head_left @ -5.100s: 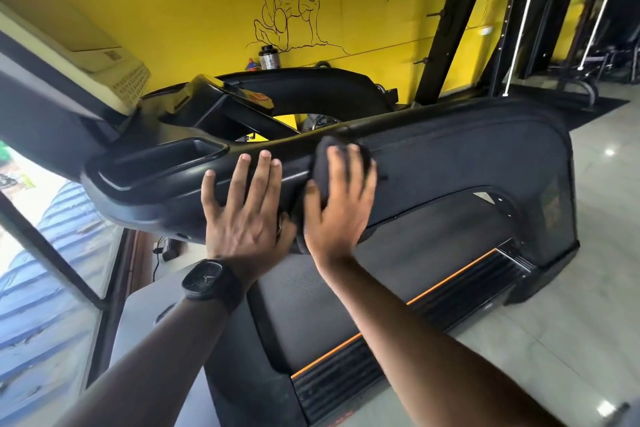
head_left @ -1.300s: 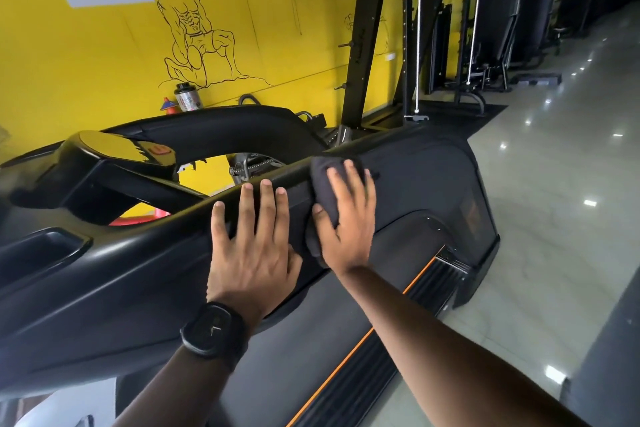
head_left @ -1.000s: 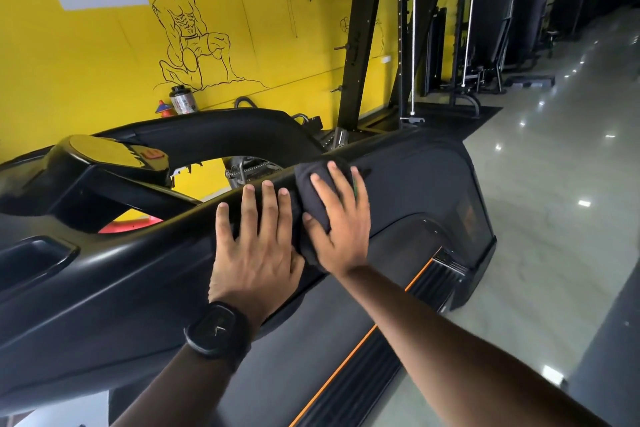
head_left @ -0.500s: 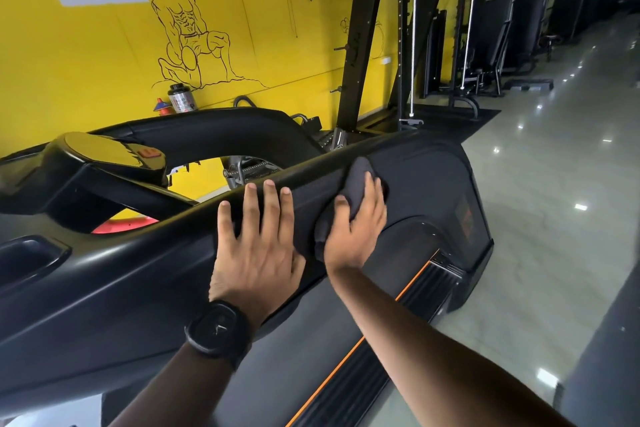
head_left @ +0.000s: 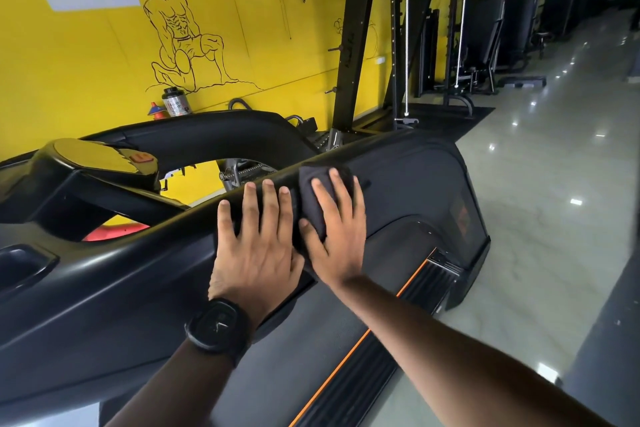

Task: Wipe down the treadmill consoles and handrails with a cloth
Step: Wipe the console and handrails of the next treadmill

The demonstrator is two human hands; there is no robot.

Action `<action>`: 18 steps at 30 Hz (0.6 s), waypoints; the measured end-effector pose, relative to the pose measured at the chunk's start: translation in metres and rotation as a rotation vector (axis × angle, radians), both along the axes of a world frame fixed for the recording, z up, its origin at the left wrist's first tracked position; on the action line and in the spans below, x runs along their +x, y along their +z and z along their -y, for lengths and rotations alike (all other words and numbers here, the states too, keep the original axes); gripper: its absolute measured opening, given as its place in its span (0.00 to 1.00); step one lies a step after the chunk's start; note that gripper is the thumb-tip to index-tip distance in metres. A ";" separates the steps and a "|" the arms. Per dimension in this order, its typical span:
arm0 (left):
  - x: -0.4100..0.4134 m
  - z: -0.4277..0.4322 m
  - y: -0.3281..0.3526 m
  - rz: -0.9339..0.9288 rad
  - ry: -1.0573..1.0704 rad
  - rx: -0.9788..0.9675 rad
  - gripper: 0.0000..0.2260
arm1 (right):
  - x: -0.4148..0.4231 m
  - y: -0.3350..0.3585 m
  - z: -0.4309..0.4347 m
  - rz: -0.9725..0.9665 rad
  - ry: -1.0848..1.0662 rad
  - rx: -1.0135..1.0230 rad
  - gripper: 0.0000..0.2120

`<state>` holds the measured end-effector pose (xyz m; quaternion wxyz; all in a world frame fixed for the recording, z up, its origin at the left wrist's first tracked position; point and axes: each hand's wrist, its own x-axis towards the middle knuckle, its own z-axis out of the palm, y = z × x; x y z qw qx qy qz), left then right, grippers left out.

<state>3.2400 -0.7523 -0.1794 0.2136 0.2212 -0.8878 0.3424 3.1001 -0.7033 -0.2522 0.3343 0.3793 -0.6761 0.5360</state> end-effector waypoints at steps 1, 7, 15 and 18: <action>-0.001 0.000 0.000 0.003 -0.003 0.002 0.34 | -0.013 0.005 -0.002 -0.093 -0.006 0.037 0.27; -0.010 -0.005 0.003 0.024 -0.004 0.007 0.35 | -0.014 0.005 0.010 0.768 -0.074 -0.342 0.31; -0.023 -0.006 0.004 0.052 -0.019 0.011 0.35 | -0.031 0.007 0.005 0.246 -0.039 -0.134 0.29; -0.023 -0.006 0.003 0.054 -0.017 0.011 0.36 | -0.010 0.005 0.012 0.715 -0.063 -0.330 0.32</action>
